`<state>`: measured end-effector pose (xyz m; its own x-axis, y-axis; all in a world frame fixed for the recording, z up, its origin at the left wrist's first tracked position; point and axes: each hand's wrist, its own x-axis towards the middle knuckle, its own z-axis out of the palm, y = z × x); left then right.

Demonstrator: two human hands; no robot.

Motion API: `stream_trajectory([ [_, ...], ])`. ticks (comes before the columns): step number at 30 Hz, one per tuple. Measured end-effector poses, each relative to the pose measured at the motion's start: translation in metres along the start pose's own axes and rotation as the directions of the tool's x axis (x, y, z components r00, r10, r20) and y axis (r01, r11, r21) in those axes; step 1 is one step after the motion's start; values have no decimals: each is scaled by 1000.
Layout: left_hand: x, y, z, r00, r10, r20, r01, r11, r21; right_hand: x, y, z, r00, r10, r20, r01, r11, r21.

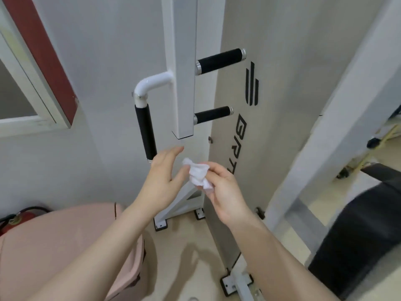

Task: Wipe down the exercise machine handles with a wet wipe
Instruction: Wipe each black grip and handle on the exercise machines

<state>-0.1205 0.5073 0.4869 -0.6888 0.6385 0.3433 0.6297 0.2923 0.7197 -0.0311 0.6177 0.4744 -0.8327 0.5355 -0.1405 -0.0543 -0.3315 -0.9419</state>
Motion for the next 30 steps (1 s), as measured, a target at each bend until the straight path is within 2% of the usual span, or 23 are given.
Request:
stream_trajectory([
  [2,-35,24,1,987,-113,110,138,955,-263,-43,0,-8,995,-95,-19,91,984,-153],
  [4,-70,42,4,964,-153,219,233,880,-414,-86,-2,-17,993,-121,-4,118,980,-162],
  [7,-119,64,13,937,-182,297,309,830,-464,-148,-1,-29,999,-44,7,44,997,-62],
  [9,-144,86,19,916,-202,347,365,778,-512,-182,-4,-42,997,10,-73,-16,997,-77],
  [11,-160,111,24,898,-178,401,382,769,-513,-211,-9,-58,987,2,-159,-19,994,-107],
  [13,-171,131,31,898,-134,418,349,795,-496,-238,-15,-75,984,-74,-162,34,972,-234],
  [15,-179,149,39,901,-82,425,308,812,-496,-260,-21,-93,981,-164,-106,103,896,-431],
  [17,-187,166,50,893,-50,447,292,819,-493,-277,-26,-110,980,-186,-76,123,855,-504],
  [23,-215,220,97,792,75,606,271,846,-459,-336,-41,-186,970,-182,-161,107,914,-391],
  [27,-244,268,145,795,67,603,241,878,-414,-390,-51,-256,985,-91,-144,62,980,-191],
  [30,-276,309,194,774,42,631,344,809,-476,-429,-54,-313,993,8,-116,-7,1000,9],
])
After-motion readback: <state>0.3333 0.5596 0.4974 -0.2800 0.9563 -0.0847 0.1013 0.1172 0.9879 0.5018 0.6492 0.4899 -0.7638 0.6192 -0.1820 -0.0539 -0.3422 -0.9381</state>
